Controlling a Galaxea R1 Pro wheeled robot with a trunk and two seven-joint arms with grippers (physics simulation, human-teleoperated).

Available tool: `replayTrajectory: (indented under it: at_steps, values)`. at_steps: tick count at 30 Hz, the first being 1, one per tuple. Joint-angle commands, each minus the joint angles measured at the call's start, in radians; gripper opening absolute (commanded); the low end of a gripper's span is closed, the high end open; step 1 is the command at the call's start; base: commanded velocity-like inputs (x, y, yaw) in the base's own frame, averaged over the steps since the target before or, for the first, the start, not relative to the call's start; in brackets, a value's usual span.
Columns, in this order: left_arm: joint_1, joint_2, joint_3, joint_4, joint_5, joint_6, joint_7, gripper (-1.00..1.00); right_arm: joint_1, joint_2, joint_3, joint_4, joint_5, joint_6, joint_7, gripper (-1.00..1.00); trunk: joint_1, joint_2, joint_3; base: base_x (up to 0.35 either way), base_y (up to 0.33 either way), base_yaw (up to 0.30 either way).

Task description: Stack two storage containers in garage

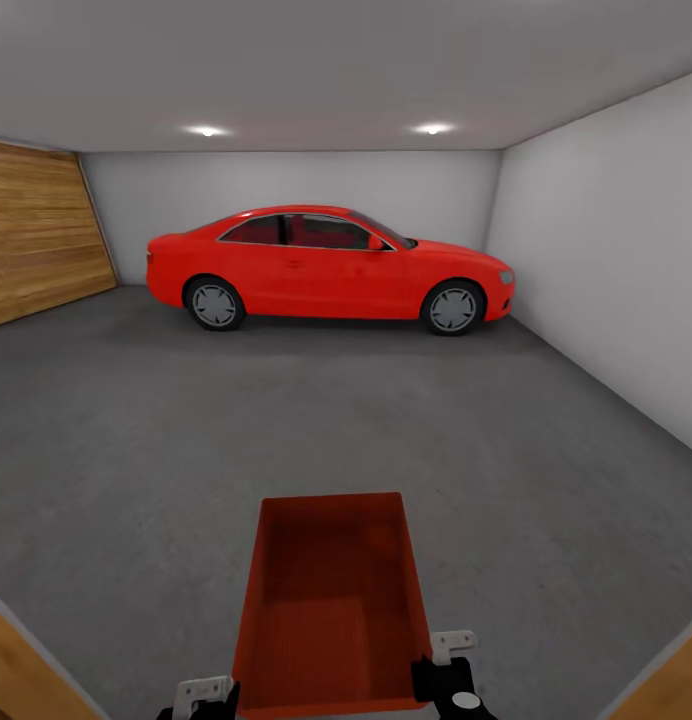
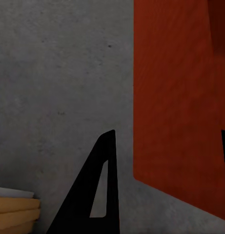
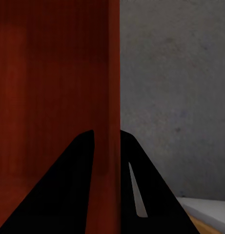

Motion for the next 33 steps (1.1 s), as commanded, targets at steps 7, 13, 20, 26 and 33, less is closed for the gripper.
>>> replayTrajectory:
  at_steps: [7, 13, 20, 26, 33]
  values:
    - [0.0, 0.011, 0.018, 0.002, 0.001, 0.0, 0.001, -1.0, -0.002, -0.001, -0.044, -0.011, 0.006, -0.002, -0.008, -1.0, 0.0, -0.001, -0.001, 0.113, 0.036, 0.0]
    - [0.0, 0.011, 0.018, 0.002, 0.001, 0.0, 0.001, -1.0, -0.002, -0.001, -0.044, -0.011, 0.006, -0.002, -0.008, -1.0, 0.0, -0.001, -0.001, 0.057, 0.021, 0.0]
    - [0.0, 0.011, 0.018, 0.001, 0.001, 0.0, 0.001, -1.0, -0.002, -0.001, -0.044, -0.011, 0.007, -0.002, -0.008, -1.0, 0.0, -0.001, -0.001, 0.008, 0.003, 0.0]
    - [0.0, 0.011, 0.018, 0.002, 0.001, -0.001, 0.001, -1.0, -0.002, -0.001, -0.044, -0.011, 0.007, -0.002, -0.008, -1.0, 0.0, -0.001, -0.001, 0.0, 0.0, 0.0]
    - [0.0, 0.011, 0.018, 0.002, 0.001, -0.001, 0.001, -1.0, -0.002, -0.001, -0.044, -0.011, 0.006, -0.002, -0.008, -1.0, 0.0, -0.001, -0.001, 0.0, 0.0, 0.0]
